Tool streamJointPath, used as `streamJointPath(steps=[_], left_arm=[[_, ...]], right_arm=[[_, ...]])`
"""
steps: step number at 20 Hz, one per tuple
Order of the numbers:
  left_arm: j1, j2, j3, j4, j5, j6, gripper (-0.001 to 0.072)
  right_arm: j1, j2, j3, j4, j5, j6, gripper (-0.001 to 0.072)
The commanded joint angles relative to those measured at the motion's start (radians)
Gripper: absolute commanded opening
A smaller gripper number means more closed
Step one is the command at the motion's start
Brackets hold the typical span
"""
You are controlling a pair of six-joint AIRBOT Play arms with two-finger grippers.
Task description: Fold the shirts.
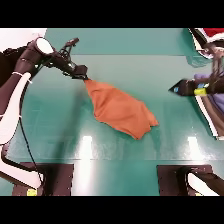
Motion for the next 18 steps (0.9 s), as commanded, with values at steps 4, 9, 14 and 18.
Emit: streamJointPath(steps=[4,9,14,18], left_arm=[[0.013,0.031,0.007,0.044,-0.023,0.010,0.0027],[0.013,0.031,0.007,0.044,-0.031,0.010,0.0028],[0.013,0.031,0.007,0.044,-0.032,0.010,0.0028],[0.013,0.031,0.007,0.041,-0.040,0.009,0.0027]], right_arm=[[0.005,-0.146,-0.223,0.079,-0.059,-0.100,0.0393],[0.006,-0.292,-0.220,0.118,-0.011,-0.166,0.0392],[0.006,-0.330,-0.221,0.119,0.015,-0.175,0.0387],[0.006,-0.330,-0.221,0.118,0.029,-0.179,0.0091]])
